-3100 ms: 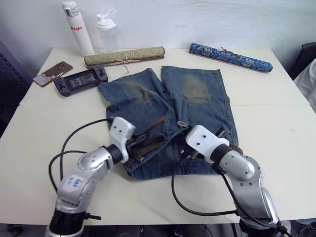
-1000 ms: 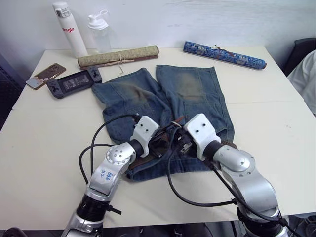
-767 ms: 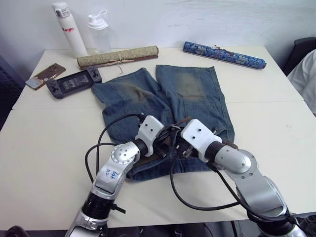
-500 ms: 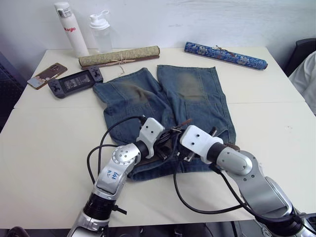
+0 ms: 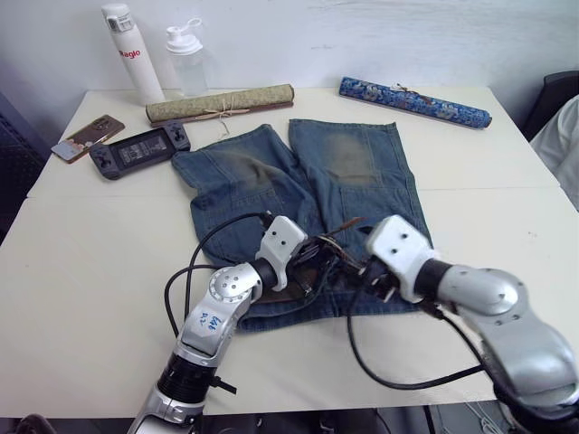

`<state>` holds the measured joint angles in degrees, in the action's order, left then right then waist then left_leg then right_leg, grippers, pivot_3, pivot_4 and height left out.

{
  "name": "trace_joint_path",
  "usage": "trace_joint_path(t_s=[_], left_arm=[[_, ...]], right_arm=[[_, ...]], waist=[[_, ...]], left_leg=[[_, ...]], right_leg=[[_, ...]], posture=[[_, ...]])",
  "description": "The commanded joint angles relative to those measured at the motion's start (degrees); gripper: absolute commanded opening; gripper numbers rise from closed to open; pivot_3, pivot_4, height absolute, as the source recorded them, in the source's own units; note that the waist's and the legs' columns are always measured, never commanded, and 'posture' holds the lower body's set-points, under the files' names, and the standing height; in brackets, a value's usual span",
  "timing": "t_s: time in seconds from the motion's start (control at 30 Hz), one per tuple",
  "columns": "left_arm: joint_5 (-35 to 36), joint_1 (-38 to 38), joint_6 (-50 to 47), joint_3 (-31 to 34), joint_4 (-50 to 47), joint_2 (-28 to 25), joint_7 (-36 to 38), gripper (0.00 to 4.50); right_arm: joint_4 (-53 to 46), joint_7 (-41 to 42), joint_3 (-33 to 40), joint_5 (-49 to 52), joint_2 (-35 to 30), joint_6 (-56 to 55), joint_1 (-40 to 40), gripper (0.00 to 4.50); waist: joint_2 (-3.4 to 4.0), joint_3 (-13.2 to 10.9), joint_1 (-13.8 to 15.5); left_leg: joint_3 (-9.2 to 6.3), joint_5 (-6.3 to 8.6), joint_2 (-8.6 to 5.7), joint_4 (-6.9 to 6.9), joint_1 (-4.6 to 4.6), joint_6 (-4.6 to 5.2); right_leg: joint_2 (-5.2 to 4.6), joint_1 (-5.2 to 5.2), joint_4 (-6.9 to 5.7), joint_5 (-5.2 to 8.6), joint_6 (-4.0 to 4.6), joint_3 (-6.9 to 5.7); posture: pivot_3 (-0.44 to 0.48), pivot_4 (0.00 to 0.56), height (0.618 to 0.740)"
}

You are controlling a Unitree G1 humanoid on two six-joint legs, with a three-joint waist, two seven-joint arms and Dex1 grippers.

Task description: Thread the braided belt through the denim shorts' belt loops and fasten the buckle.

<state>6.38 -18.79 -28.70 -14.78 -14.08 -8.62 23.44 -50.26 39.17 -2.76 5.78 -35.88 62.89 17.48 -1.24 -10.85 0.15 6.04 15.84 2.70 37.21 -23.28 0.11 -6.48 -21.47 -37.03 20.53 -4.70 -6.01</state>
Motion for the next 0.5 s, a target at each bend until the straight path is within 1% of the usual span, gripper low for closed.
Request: trace_joint_path(t_s=[0.03, 0.1, 0.2, 0.23, 0.3, 0.37, 0.5], left_arm=[[0.6, -0.8, 1.7, -0.6, -0.3, 0.8, 0.7, 0.00], [0.5, -0.9, 1.9, -0.6, 0.0, 0.9, 0.8, 0.00], [0.4, -1.1, 2.1, -0.9, 0.3, 1.3, 0.8, 0.00], [0.3, -1.2, 2.1, -0.9, 0.4, 1.4, 0.8, 0.00], [0.2, -1.2, 2.2, -1.0, 0.4, 1.6, 0.7, 0.00], [0.1, -1.4, 2.7, -1.0, 0.4, 1.7, 0.8, 0.00], [-0.8, -1.5, 4.6, -1.5, 0.1, 1.3, 0.9, 0.00]], right_arm=[[-4.4, 6.1, 10.6, 7.7, -3.4, 0.5, 4.3, 3.91], [-2.7, 6.7, 11.3, 8.6, -5.6, -2.6, 6.6, 3.91], [1.2, 6.5, 4.5, 1.9, -12.8, -14.9, 7.8, 3.91], [3.5, 6.3, 0.9, -2.6, -15.9, -21.7, 7.7, 3.91], [6.9, 6.1, -3.5, -7.9, -19.1, -31.2, 7.3, 3.91], [10.1, 5.6, -6.8, -11.4, -20.0, -37.8, 7.1, 3.91], [15.5, 4.6, -11.0, -18.1, -20.0, -46.9, 7.6, 3.91]], waist=[[0.00, 0.0, 0.0], [0.00, 0.0, 0.0], [0.00, 0.0, 0.0], [0.00, 0.0, 0.0], [0.00, 0.0, 0.0], [0.00, 0.0, 0.0], [0.00, 0.0, 0.0]], left_leg=[[0.00, 0.00, 0.00, 0.00, 0.00, 0.00], [0.00, 0.00, 0.00, 0.00, 0.00, 0.01], [0.02, 0.00, -0.01, -0.01, 0.01, 0.01], [0.01, 0.00, 0.00, -0.01, 0.01, 0.01], [0.05, -0.01, -0.05, 0.00, 0.01, 0.01], [0.07, -0.02, -0.03, 0.04, 0.01, 0.02], [0.11, -0.03, -0.02, 0.06, 0.02, 0.01]], right_leg=[[0.00, 0.00, 0.00, 0.00, 0.00, -0.01], [0.01, 0.00, -0.01, 0.00, 0.00, -0.01], [0.00, -0.02, 0.00, 0.00, 0.00, 0.00], [0.01, 0.00, 0.03, 0.00, 0.00, -0.01], [-0.01, -0.01, 0.01, 0.00, -0.01, 0.02], [-0.01, 0.00, 0.02, -0.02, -0.05, 0.01], [0.00, 0.00, 0.00, -0.03, -0.06, -0.02]], posture=[[0.000, 0.150, 0.717], [0.000, 0.150, 0.717], [0.000, 0.150, 0.717], [0.000, 0.150, 0.717], [0.000, 0.150, 0.717], [0.000, 0.150, 0.717], [0.000, 0.150, 0.717]])
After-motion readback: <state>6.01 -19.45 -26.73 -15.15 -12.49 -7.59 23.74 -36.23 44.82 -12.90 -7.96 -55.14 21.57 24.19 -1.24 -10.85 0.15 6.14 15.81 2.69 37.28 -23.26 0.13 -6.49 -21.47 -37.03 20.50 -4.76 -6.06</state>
